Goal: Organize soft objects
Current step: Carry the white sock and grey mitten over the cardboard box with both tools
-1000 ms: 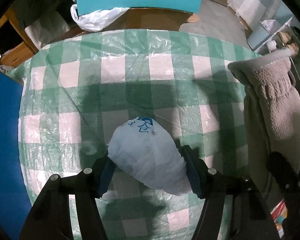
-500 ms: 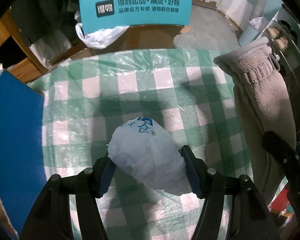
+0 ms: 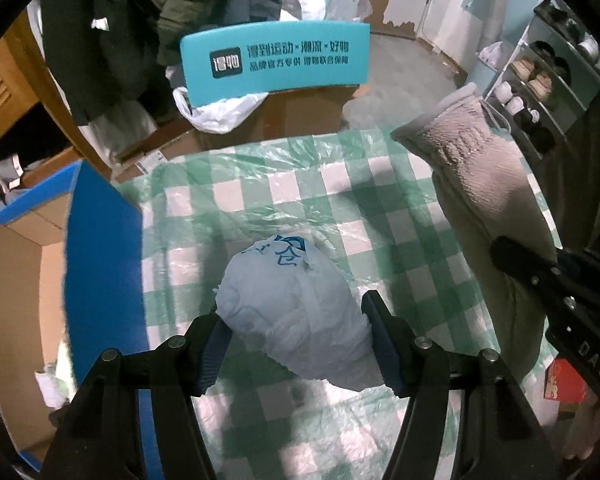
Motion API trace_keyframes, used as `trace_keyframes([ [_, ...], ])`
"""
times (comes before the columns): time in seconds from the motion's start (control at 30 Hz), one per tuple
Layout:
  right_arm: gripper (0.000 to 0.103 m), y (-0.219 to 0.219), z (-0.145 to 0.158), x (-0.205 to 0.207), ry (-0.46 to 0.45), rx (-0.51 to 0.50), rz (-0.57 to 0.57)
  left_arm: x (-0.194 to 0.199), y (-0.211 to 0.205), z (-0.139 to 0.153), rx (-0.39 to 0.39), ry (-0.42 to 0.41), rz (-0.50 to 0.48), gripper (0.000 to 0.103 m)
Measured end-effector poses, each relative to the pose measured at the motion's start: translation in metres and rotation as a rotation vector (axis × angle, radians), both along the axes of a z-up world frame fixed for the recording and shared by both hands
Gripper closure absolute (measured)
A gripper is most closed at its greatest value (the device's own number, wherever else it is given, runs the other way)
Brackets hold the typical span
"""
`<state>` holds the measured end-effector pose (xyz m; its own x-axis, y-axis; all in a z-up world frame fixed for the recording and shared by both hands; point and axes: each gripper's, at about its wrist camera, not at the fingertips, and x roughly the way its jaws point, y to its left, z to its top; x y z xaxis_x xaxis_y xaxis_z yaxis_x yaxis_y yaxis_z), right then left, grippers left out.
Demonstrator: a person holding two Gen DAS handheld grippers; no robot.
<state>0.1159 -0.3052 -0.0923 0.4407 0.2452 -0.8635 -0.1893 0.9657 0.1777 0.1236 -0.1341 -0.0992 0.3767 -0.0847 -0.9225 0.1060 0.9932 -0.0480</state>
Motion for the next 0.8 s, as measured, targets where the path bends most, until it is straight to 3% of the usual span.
trace_keyframes([
  [0.47, 0.087, 0.039, 0.031, -0.021, -0.058, 0.004, 0.081, -0.034, 0.049, 0.056, 0.028, -0.129, 0.01, 0.038],
  [0.8, 0.087, 0.065, 0.048, -0.031, -0.074, 0.031, 0.139, -0.057, 0.091, 0.076, 0.044, -0.196, 0.049, 0.038],
])
